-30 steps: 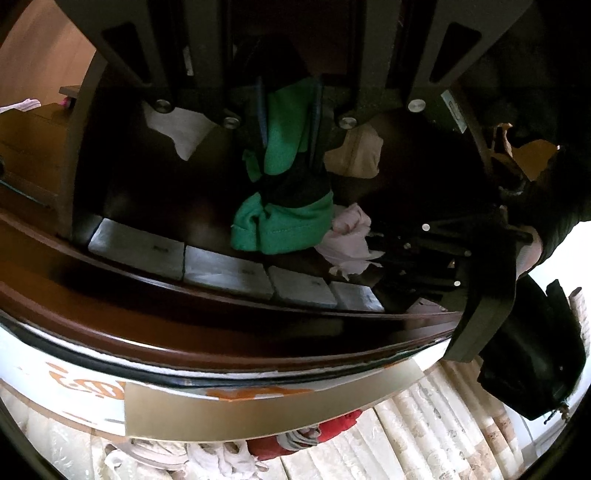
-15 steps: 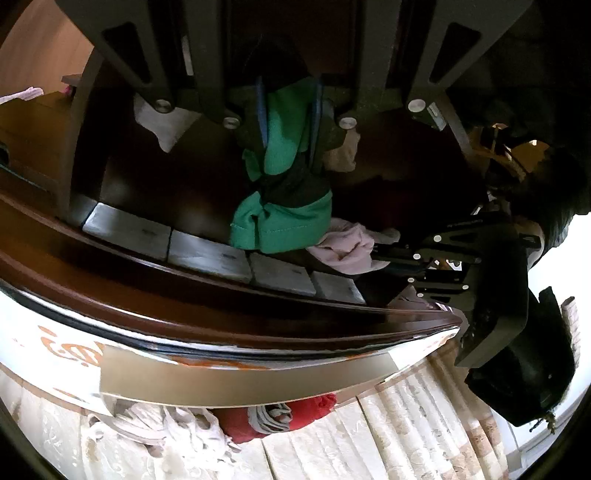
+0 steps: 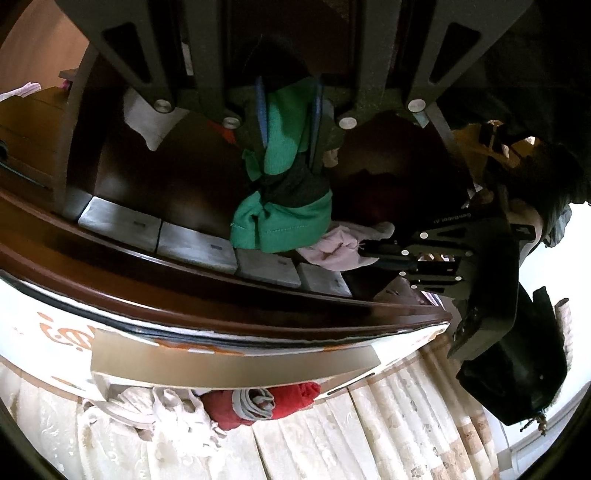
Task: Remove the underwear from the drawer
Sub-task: 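Grasp the pale pink garment with the left gripper while the right holds the green bundle, then lift both garments up out of the drawer with both grippers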
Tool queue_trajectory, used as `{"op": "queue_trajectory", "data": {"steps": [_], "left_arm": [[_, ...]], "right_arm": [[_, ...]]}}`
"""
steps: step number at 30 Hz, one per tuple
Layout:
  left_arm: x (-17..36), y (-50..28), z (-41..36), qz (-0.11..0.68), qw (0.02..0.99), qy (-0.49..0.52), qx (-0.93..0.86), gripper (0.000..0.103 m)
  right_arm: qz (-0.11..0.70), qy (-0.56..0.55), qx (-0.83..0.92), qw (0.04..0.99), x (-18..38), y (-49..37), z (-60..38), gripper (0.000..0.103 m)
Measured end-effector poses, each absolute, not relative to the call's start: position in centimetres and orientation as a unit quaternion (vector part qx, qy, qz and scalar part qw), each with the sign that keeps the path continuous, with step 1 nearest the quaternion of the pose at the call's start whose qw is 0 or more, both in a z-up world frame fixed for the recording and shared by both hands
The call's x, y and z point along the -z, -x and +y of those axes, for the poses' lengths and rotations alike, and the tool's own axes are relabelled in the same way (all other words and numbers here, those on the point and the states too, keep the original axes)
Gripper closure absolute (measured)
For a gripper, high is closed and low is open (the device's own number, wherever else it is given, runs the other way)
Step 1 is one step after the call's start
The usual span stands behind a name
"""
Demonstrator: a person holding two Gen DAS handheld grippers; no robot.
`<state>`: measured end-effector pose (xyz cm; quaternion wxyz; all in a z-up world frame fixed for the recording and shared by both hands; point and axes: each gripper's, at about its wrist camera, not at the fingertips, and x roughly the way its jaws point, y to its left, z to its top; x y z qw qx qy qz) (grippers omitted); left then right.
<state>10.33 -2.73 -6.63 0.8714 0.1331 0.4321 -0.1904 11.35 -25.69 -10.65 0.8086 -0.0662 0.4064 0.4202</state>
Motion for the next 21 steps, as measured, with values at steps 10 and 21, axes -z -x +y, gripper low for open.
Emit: {"op": "queue_trajectory", "data": {"steps": [10, 21], "left_arm": [[4.9, -9.0, -1.9, 0.413, 0.887, -0.114, 0.176, 0.099], [3.3, -7.3, -0.6, 0.389, 0.904, -0.08, 0.158, 0.099]], "right_arm": [[0.384, 0.057, -0.425, 0.818, 9.5, -10.1, -26.2, 0.083], [0.358, 0.045, -0.428, 0.828, 8.1, -8.8, -26.6, 0.083]]}}
